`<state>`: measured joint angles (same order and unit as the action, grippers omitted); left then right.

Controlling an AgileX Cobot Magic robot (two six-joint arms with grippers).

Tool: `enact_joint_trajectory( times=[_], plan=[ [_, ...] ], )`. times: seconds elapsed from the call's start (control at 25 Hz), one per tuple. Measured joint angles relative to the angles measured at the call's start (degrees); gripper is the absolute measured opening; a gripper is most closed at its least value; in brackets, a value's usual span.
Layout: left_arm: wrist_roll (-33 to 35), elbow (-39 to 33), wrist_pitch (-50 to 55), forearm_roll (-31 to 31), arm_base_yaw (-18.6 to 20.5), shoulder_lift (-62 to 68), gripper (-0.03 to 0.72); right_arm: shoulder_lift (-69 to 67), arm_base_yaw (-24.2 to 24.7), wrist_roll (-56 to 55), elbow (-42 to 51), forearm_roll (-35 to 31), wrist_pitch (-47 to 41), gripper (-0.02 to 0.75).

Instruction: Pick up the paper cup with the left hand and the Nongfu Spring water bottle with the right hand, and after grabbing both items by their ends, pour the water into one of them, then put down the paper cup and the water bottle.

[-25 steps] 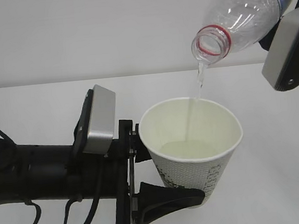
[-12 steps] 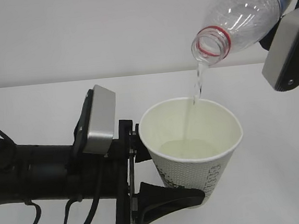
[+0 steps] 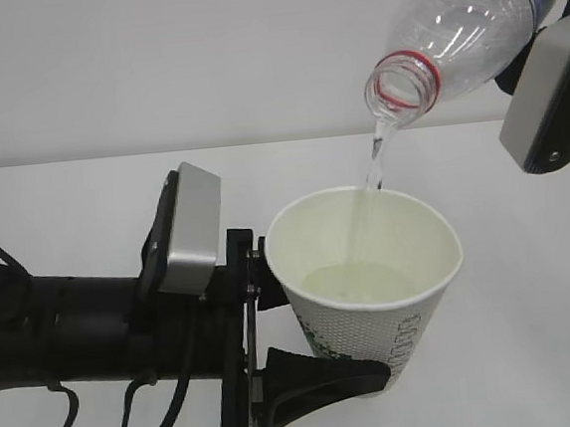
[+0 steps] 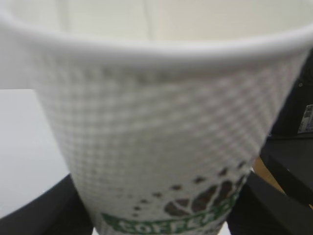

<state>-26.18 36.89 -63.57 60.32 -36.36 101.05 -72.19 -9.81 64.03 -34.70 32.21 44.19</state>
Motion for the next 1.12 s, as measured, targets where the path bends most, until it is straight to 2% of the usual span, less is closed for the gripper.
enact_joint_trajectory(
  times=[1.12],
  plan=[
    [0.0, 0.0, 1.3, 0.1, 0.0, 0.0, 0.525, 0.0, 0.0, 0.0, 0.0, 0.0, 0.1, 0.485]
  ],
)
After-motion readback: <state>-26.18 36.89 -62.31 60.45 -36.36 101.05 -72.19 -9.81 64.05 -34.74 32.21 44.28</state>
